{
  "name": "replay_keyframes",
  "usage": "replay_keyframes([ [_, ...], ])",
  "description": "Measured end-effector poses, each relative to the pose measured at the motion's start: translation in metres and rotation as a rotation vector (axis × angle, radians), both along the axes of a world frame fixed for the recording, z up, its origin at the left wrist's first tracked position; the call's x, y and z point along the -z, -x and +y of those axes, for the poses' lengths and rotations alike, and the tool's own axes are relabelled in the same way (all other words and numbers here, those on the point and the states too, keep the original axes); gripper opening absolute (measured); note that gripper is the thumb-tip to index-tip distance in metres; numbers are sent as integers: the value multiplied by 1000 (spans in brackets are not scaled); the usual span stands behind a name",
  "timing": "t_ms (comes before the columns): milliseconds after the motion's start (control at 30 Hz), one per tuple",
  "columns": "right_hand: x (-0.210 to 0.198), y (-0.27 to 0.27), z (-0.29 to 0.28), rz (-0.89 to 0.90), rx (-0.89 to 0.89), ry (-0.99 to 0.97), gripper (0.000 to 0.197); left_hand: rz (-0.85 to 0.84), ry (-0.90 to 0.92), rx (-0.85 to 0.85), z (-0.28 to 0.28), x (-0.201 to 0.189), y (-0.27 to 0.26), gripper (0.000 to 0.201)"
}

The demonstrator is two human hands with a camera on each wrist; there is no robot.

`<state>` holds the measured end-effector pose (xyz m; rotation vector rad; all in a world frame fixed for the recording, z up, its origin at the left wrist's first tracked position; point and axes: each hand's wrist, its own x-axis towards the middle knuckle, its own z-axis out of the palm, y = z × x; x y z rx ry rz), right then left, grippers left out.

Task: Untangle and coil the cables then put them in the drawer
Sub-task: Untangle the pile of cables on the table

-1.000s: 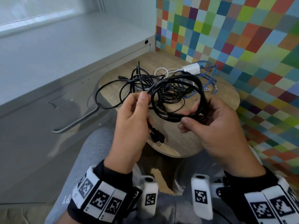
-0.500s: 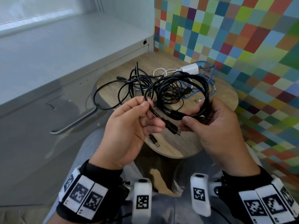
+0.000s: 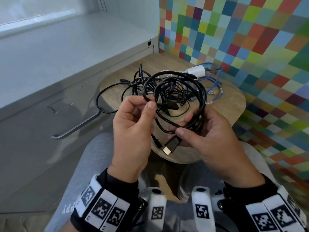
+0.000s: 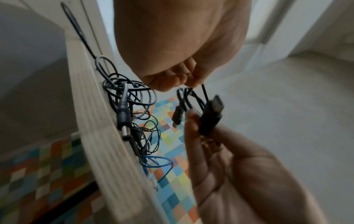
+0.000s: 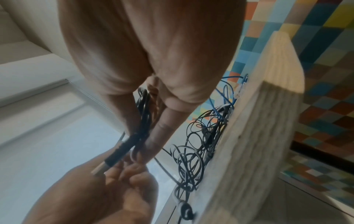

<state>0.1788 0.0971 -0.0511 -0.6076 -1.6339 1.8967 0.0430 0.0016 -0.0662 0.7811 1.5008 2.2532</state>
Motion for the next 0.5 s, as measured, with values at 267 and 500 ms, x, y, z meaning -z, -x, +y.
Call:
replay_keyframes([
  [267,-2,2,-1,22,59,-9,25,11,70,82,3,4,-3,5],
  [500,-5,-2,1,4,23,41,26,29,114,49,1,3,-2,10],
])
